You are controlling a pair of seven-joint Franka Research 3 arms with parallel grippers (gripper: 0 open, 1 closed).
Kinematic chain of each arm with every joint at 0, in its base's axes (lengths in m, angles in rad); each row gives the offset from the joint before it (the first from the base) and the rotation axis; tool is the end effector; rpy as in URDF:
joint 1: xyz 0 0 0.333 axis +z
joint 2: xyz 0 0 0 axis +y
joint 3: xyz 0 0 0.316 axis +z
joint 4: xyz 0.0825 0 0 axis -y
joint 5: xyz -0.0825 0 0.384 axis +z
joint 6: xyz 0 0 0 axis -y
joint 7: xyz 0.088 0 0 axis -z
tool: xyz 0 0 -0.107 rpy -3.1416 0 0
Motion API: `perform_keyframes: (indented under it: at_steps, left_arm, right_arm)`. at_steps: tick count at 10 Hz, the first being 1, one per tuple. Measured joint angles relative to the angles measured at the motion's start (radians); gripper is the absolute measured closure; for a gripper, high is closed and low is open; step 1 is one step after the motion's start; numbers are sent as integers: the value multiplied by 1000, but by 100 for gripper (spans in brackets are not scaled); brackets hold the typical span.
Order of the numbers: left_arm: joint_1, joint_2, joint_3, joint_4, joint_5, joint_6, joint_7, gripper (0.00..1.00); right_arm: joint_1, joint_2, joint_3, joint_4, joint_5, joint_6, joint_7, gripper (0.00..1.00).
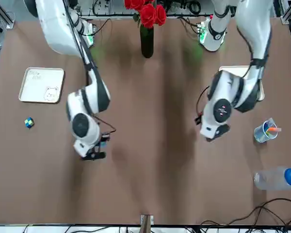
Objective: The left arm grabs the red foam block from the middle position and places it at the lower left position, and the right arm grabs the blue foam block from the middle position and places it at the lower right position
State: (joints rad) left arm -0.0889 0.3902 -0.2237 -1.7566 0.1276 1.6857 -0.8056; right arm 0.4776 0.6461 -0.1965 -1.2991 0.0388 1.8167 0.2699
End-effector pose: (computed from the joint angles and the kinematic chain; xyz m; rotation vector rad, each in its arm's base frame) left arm 0.5726 -0.1628 0.3238 -2.7576 -0.6256 0.5216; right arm 0.6786 0.2317 0.3608 3.0266 0.0475 -0.1361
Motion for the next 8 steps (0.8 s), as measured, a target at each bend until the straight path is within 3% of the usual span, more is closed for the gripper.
perform_keyframes:
  at_steps: [3,4,8]
  left_arm:
    - [258,-91,4,-137,8,-56,269,37]
    - [332,-107,4,-191,8,-42,369,37]
    - [527,-111,4,-417,84,98,576,37]
  right_arm:
    - [-21,-136,-141,39,-1,-89,-33,39]
    - [-50,-173,-165,40,-1,-147,-97,39]
    - [-273,-261,-177,56,2,-257,-324,39]
